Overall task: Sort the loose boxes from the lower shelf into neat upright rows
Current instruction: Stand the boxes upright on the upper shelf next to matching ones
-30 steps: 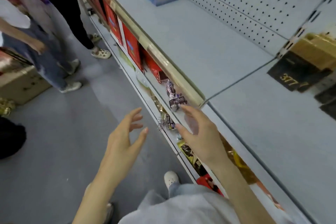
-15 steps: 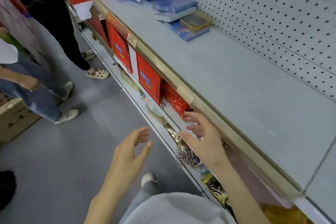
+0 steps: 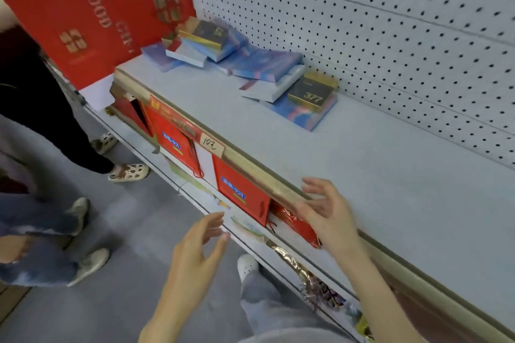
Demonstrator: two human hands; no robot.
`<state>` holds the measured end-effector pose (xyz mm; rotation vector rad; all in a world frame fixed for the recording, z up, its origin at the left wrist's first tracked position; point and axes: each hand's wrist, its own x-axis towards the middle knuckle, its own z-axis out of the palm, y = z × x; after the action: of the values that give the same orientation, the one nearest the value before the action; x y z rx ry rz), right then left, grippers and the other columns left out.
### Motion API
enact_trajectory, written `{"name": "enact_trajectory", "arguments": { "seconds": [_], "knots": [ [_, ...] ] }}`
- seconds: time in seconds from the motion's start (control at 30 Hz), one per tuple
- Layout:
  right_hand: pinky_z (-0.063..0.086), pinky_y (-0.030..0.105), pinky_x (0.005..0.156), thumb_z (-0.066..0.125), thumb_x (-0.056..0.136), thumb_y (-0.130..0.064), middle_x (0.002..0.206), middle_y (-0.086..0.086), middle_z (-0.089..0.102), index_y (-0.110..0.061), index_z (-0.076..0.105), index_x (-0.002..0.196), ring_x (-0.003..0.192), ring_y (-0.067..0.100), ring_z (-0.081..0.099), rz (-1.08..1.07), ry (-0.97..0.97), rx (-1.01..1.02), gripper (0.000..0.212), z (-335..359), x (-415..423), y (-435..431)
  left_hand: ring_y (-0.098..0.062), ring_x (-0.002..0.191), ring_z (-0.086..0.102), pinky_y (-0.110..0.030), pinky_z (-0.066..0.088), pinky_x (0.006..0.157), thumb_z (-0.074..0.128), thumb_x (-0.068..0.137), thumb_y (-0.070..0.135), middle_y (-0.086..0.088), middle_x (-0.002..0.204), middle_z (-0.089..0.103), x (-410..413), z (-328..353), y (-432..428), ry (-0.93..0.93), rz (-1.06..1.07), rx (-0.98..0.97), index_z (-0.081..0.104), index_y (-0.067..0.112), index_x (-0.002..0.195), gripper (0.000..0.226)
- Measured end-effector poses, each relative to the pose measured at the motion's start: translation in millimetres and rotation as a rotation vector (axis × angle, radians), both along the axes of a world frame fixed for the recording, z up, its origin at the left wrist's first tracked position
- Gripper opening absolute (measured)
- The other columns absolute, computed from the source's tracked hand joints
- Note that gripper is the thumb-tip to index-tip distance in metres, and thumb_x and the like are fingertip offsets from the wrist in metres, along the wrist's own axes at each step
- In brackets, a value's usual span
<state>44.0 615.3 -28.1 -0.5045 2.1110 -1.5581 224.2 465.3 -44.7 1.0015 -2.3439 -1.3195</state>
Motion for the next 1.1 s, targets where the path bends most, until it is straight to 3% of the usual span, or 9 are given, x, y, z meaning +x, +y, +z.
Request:
{"name": "enact_trajectory", "arguments": {
  "seconds": [0.2,0.33,0.4,0.53,0.67,0.73,0.83,0.97,1.1],
  "knots": [
    [0.046,0.009,0.072,0.068,0.087,-0.010,0.108,-0.005,0.064,-0.026,0.059,0.110,0.087,0.003,0.062,-0.160,0.034,-0.031,0.030,-6.2,-78.6,-85.9,0.012,0.099,0.056,-0.001,0.039,0.077,0.060,0.091,0.025,0.026,0.105,0.062,-71.3,3.3,-92.4,0.026,-0.021,-0.059,0.055,0.046,0.108,0.028],
    [0.050,0.038,0.093,0.068,0.087,-0.015,0.108,0.002,0.065,-0.025,0.058,0.112,0.097,0.016,0.063,-0.245,-0.102,-0.036,0.028,-14.3,-118.8,-137.6,0.008,0.100,0.058,-0.009,0.044,0.084,0.059,0.091,0.025,0.022,0.106,0.063,-111.7,7.9,-141.1,0.034,-0.054,-0.066,0.058,0.037,0.112,0.024],
    [0.048,0.044,0.099,0.067,0.088,-0.016,0.103,0.003,0.066,-0.021,0.057,0.114,0.096,0.020,0.065,-0.310,-0.190,-0.065,0.028,-16.6,-133.5,-160.2,0.005,0.100,0.057,-0.010,0.044,0.086,0.059,0.092,0.027,0.018,0.106,0.062,-129.8,8.7,-161.8,0.030,-0.107,-0.101,0.058,0.034,0.115,0.024],
    [0.048,0.037,0.099,0.062,0.092,-0.009,0.092,0.002,0.063,-0.010,0.051,0.118,0.091,0.019,0.062,-0.450,-0.350,-0.208,0.029,-19.2,-153.4,-202.7,0.008,0.100,0.055,-0.006,0.041,0.079,0.060,0.091,0.027,0.016,0.109,0.060,-167.0,7.8,-195.4,0.034,-0.181,-0.084,0.058,0.029,0.117,0.026],
    [0.054,0.035,0.086,0.060,0.093,-0.009,0.084,0.005,0.058,-0.012,0.057,0.089,0.082,0.021,0.061,-0.610,-0.482,-0.312,0.006,-14.9,-169.5,-241.6,0.007,0.103,0.056,-0.011,0.045,0.083,0.058,0.091,0.029,0.017,0.115,0.057,-199.9,5.0,-223.7,0.024,-0.285,0.006,0.057,0.036,0.115,0.024],
    [0.057,0.032,0.078,0.061,0.093,-0.009,0.082,0.007,0.055,-0.012,0.057,0.085,0.080,0.018,0.059,-0.681,-0.457,-0.284,0.009,-16.0,-173.1,-252.5,0.007,0.102,0.056,-0.004,0.042,0.081,0.060,0.091,0.026,0.015,0.116,0.058,-211.1,6.2,-239.1,0.042,-0.314,0.080,0.059,0.032,0.114,0.024],
    [0.059,0.026,0.069,0.057,0.094,-0.008,0.092,0.005,0.061,-0.004,0.060,0.098,0.083,0.014,0.062,-0.736,-0.372,-0.230,0.006,-15.9,-166.2,-259.8,0.008,0.101,0.055,0.002,0.039,0.075,0.059,0.091,0.028,0.015,0.116,0.057,-223.6,12.3,-267.5,0.026,-0.390,0.127,0.057,0.031,0.118,0.028],
    [0.056,0.029,0.068,0.047,0.097,-0.005,0.097,0.003,0.062,-0.006,0.058,0.101,0.085,0.011,0.060,-0.836,-0.190,-0.145,0.011,-11.8,-148.0,-252.5,0.015,0.094,0.056,0.001,0.040,0.073,0.061,0.090,0.022,0.015,0.111,0.059,-242.0,21.3,-299.3,0.083,-0.438,0.189,0.052,0.033,0.115,0.029],
    [0.056,0.039,0.071,0.042,0.101,-0.012,0.102,0.004,0.063,-0.009,0.055,0.107,0.093,0.024,0.061,-0.917,0.011,0.040,0.015,4.5,-128.4,-232.9,0.012,0.088,0.059,-0.001,0.042,0.071,0.062,0.089,0.018,0.009,0.108,0.063,-262.4,25.0,-308.8,0.133,-0.478,0.212,0.053,0.030,0.113,0.029]
  ]
}}
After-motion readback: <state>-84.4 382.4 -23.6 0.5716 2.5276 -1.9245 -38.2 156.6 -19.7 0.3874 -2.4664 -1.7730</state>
